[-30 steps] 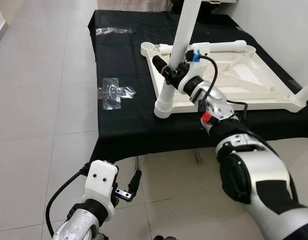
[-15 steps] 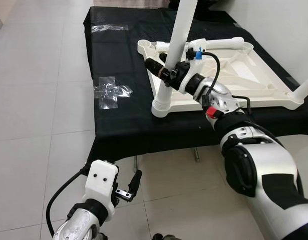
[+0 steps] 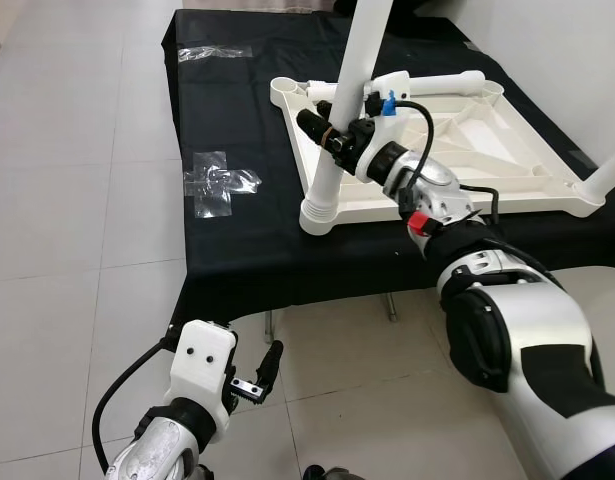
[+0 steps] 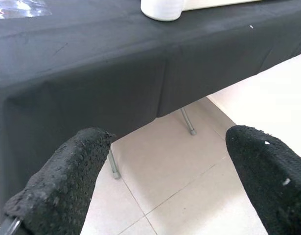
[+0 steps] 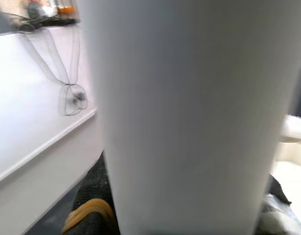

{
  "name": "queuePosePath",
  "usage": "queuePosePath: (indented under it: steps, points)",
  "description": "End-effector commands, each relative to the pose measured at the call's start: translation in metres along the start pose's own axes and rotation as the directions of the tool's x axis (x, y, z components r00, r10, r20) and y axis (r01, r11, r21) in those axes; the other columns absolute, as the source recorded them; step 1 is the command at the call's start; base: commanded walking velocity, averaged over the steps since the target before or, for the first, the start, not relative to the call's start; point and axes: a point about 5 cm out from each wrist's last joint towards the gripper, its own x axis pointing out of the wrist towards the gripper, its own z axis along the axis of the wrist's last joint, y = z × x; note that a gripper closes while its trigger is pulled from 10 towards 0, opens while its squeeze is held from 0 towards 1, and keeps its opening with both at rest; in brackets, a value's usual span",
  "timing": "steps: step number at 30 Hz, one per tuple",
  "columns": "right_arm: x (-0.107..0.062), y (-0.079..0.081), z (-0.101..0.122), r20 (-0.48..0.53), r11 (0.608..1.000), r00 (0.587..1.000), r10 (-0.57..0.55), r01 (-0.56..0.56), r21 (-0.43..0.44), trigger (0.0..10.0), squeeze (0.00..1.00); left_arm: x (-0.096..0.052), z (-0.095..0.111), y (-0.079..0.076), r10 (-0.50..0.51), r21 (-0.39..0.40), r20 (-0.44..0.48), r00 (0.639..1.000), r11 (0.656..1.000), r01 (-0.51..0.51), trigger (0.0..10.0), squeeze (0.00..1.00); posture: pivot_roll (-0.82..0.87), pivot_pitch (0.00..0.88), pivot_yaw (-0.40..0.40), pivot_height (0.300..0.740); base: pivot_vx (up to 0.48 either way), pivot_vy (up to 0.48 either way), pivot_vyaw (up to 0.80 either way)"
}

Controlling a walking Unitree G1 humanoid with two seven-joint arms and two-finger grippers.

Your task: Building children table

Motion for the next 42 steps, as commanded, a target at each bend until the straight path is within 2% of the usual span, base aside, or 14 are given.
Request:
queuePosePath:
  steps: [1, 3, 4, 5, 8, 14, 17, 18, 19, 22, 23, 27, 28, 42]
  points:
    - [-0.007, -0.012, -0.020, -0.072, 0.968, 0.965, -0.252, 0.251, -0.021, 0.0, 0.00, 0.000, -0.006, -0.001, -0.009, -0.024, -0.034, 0.999, 1.000, 0.008, 10.0, 0.00, 0.14, 0.210, -0.140, 0.740, 0.000, 0.000, 0.00]
    - [-0.007, -0.012, -0.020, -0.072, 0.968, 0.965, -0.252, 0.251, -0.021, 0.0, 0.00, 0.000, -0.006, -0.001, -0.009, -0.024, -0.034, 0.999, 1.000, 0.008, 10.0, 0.00, 0.14, 0.210, -0.140, 0.740, 0.000, 0.000, 0.00]
    - [-0.008, -0.014, -0.026, -0.097, 0.926, 0.921, -0.377, 0.375, -0.038, 0.0, 0.00, 0.000, -0.007, -0.002, -0.012, -0.024, -0.034, 0.999, 1.000, 0.011, 10.0, 0.00, 0.14, 0.210, -0.140, 0.740, 0.000, 0.000, 0.00]
    - [-0.012, -0.016, -0.036, -0.138, 0.788, 0.781, -0.609, 0.615, 0.006, 0.0, 0.00, 0.000, -0.007, -0.002, -0.017, -0.020, -0.035, 0.999, 1.000, 0.016, 10.0, 0.00, 0.14, 0.199, -0.139, 0.740, 0.000, 0.000, 0.00]
    - [-0.013, -0.011, -0.040, -0.153, 0.698, 0.693, -0.704, 0.716, 0.030, 0.0, 0.00, 0.000, -0.007, -0.002, -0.018, -0.019, -0.035, 0.999, 1.000, 0.017, 10.0, 0.00, 0.15, 0.190, -0.141, 0.740, 0.000, 0.000, 0.00]
    - [-0.001, 0.032, -0.046, -0.185, 0.559, 0.571, -0.800, 0.821, 0.115, 0.0, 0.00, -0.001, -0.009, -0.003, -0.015, -0.016, -0.038, 0.999, 1.000, 0.014, 10.0, 0.00, 0.16, 0.167, -0.147, 0.740, 0.000, 0.000, 0.00]
    - [0.004, 0.046, -0.048, -0.218, 0.553, 0.571, -0.792, 0.821, 0.140, 0.0, 0.00, -0.002, -0.009, -0.004, -0.016, -0.018, -0.037, 0.999, 1.000, 0.016, 10.0, 0.00, 0.17, 0.164, -0.148, 0.740, 0.000, 0.000, 0.00]
    - [0.004, 0.046, -0.048, -0.218, 0.553, 0.571, -0.792, 0.821, 0.140, 0.0, 0.00, -0.002, -0.009, -0.004, -0.016, -0.018, -0.037, 0.999, 1.000, 0.016, 10.0, 0.00, 0.17, 0.164, -0.148, 0.740, 0.000, 0.000, 0.00]
    - [0.009, 0.059, -0.046, -0.220, 0.581, 0.603, -0.767, 0.798, 0.162, 10.0, 0.00, -0.002, -0.009, -0.004, -0.019, -0.020, -0.038, 0.999, 1.000, 0.018, 10.0, 0.00, 0.17, 0.156, -0.151, 0.740, 0.000, 0.000, 0.00]
    - [0.012, 0.067, -0.044, -0.219, 0.594, 0.618, -0.755, 0.786, 0.170, 10.0, 0.00, -0.002, -0.010, -0.005, -0.019, -0.019, -0.040, 0.999, 1.000, 0.019, 10.0, 0.00, 0.17, 0.156, -0.151, 0.740, 0.000, 0.000, 0.00]
    - [0.014, 0.069, -0.042, -0.203, 0.612, 0.638, -0.743, 0.770, 0.179, 10.0, 1.00, -0.003, -0.010, -0.005, -0.020, -0.020, -0.040, 0.999, 1.000, 0.019, 10.0, 0.00, 0.17, 0.154, -0.151, 0.740, 0.000, 0.000, 0.00]
    - [0.016, 0.071, -0.034, -0.141, 0.657, 0.686, -0.713, 0.725, 0.204, 10.0, 1.00, -0.003, -0.010, -0.005, -0.022, -0.026, -0.041, 0.999, 0.999, 0.021, 10.0, 0.00, 0.17, 0.151, -0.150, 0.740, 0.000, 0.000, 0.00]
    - [0.015, 0.066, -0.029, -0.092, 0.684, 0.710, -0.698, 0.699, 0.207, 10.0, 0.00, -0.002, -0.011, -0.006, -0.023, -0.027, -0.043, 0.999, 0.999, 0.022, 10.0, 0.00, 0.16, 0.150, -0.148, 0.740, 0.000, 0.000, 0.00]
    - [-0.009, 0.017, -0.018, 0.152, 0.963, 0.951, -0.268, 0.260, 0.070, 10.0, 0.00, 0.000, -0.010, -0.006, -0.033, -0.031, -0.031, 0.999, 0.999, 0.032, 10.0, 0.00, 0.15, 0.149, -0.141, 0.740, 0.000, 0.000, 0.00]
